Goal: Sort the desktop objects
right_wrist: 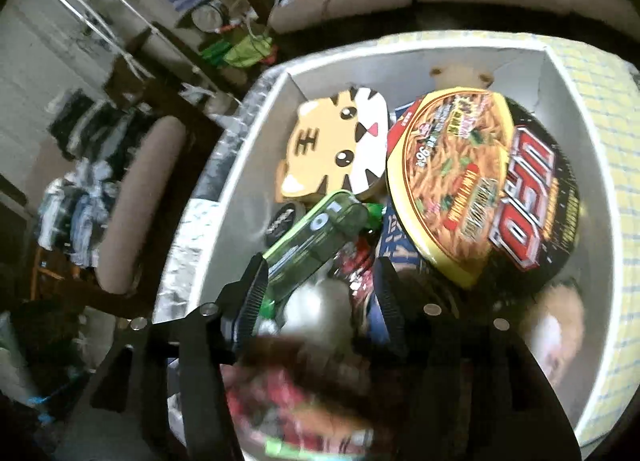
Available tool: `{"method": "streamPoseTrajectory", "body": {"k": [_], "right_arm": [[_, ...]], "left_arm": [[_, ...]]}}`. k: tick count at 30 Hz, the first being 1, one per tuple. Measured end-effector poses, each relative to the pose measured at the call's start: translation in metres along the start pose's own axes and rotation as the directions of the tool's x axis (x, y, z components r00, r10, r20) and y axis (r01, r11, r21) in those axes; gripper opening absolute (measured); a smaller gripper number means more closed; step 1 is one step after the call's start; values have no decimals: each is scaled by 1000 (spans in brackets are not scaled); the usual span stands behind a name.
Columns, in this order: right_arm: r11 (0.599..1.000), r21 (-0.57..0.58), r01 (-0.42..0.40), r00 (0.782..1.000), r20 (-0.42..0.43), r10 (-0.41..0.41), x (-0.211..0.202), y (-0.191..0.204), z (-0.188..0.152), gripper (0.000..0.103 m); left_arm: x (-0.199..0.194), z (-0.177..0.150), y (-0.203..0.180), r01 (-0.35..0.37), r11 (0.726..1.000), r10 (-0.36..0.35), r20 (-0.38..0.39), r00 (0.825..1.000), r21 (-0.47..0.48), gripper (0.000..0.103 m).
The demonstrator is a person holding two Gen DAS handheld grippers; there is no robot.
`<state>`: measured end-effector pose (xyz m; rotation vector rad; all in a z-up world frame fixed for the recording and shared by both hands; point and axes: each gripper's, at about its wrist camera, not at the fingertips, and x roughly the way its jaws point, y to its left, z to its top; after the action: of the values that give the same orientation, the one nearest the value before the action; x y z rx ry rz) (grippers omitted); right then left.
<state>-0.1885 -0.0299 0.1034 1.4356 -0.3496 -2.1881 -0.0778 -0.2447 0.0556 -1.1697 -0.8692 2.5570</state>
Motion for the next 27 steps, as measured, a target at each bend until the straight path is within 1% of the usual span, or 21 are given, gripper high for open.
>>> {"method": "streamPoseTrajectory", "body": {"k": [1,2,3,4,6,7,8,9,10,11,13,14,17,22,27], "right_arm": [[1000,-9,4,1000,9,-4,-11,-1,-3,63],[999,-30,23,1000,13,-23,-20,0,-7,70],[998,-52,42,999,19,-41,-27,2,-11,74],[994,-86,67,998,25,-65,-36,4,-16,75],[986,-127,111,994,29,-108,-50,4,-28,80],[983,-139,123,992,28,-120,-56,3,-33,82],[980,-149,134,991,26,-131,-61,2,-39,87],[976,-161,148,989,26,-146,-65,2,-44,93],[969,-178,173,985,30,-170,-69,2,-50,96],[961,-195,194,981,36,-190,-72,3,-55,102],[942,-239,237,972,53,-231,-82,6,-68,103],[934,-254,252,968,60,-245,-87,7,-73,103],[920,-277,278,961,85,-264,-105,12,-88,103],[925,-262,275,960,116,-253,-132,13,-111,103],[943,-208,260,962,139,-235,-164,-7,-136,103]], "left_arm": [[-2,-3,-5,-22,999,22,5,1000,23,76],[-4,-7,-10,-41,998,40,12,999,46,77],[-5,-11,-15,-55,996,54,18,998,65,77],[-3,-14,-18,-64,995,63,15,998,70,78],[1,-20,-24,-76,995,76,-8,997,66,79],[3,-22,-25,-77,995,77,-11,997,67,81],[2,-26,-30,-81,994,82,-12,997,69,91],[0,-29,-34,-95,993,96,-7,995,75,95],[-3,-31,-38,-108,991,108,0,994,84,95],[-5,-34,-42,-118,989,118,4,993,93,95],[-10,-39,-50,-138,984,138,4,990,110,96],[-13,-42,-54,-155,981,156,5,988,120,103],[-19,-51,-64,-202,968,203,8,979,151,103],[-30,-76,-88,-237,951,241,5,971,199,103],[-31,-103,-115,-257,933,266,-4,964,251,103]]}}
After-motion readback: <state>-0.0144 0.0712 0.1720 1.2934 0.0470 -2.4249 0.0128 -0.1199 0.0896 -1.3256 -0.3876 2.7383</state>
